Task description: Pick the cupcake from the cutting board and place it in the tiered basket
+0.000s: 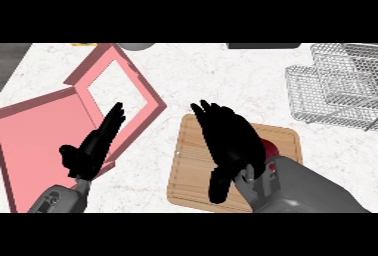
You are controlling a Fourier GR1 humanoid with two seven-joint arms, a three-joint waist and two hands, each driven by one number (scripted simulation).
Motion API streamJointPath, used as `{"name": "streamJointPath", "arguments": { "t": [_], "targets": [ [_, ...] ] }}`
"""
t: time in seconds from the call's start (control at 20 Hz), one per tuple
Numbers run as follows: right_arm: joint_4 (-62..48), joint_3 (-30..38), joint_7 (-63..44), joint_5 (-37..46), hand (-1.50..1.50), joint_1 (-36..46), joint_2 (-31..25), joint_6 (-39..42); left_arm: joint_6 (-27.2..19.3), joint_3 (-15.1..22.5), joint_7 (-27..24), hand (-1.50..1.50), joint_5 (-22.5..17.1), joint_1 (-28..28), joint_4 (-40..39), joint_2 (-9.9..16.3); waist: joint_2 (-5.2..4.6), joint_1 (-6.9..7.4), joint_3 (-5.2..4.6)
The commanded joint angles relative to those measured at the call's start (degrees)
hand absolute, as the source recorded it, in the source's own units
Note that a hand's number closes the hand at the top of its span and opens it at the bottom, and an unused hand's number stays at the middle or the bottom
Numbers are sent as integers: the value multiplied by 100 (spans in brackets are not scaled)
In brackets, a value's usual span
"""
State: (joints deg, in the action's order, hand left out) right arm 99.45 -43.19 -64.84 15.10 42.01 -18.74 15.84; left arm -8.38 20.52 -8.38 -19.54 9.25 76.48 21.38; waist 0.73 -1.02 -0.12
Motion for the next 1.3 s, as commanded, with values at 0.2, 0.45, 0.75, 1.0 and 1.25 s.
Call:
{"name": "streamJointPath", "arguments": {
  "t": [0.2,0.45,0.75,1.0,1.25],
  "targets": [
    [394,-266,-1776,655,-150,28,269,125,219,-65,-261,0,42,-368,-23,60,-19,61,1],
    [-128,-262,-1701,568,-150,-177,28,494,47,-51,31,0,150,53,-70,-130,-39,18,1],
    [-397,-331,-1483,917,-150,-681,328,191,150,-209,-91,0,149,129,-243,-238,-59,40,6],
    [-540,-241,-1012,1335,-150,-1116,155,116,85,-92,-34,0,325,-135,58,-313,-55,76,10],
    [-876,21,-1051,1555,-150,-1106,541,213,362,-327,122,0,247,88,-48,-161,-67,101,8]
  ]
}}
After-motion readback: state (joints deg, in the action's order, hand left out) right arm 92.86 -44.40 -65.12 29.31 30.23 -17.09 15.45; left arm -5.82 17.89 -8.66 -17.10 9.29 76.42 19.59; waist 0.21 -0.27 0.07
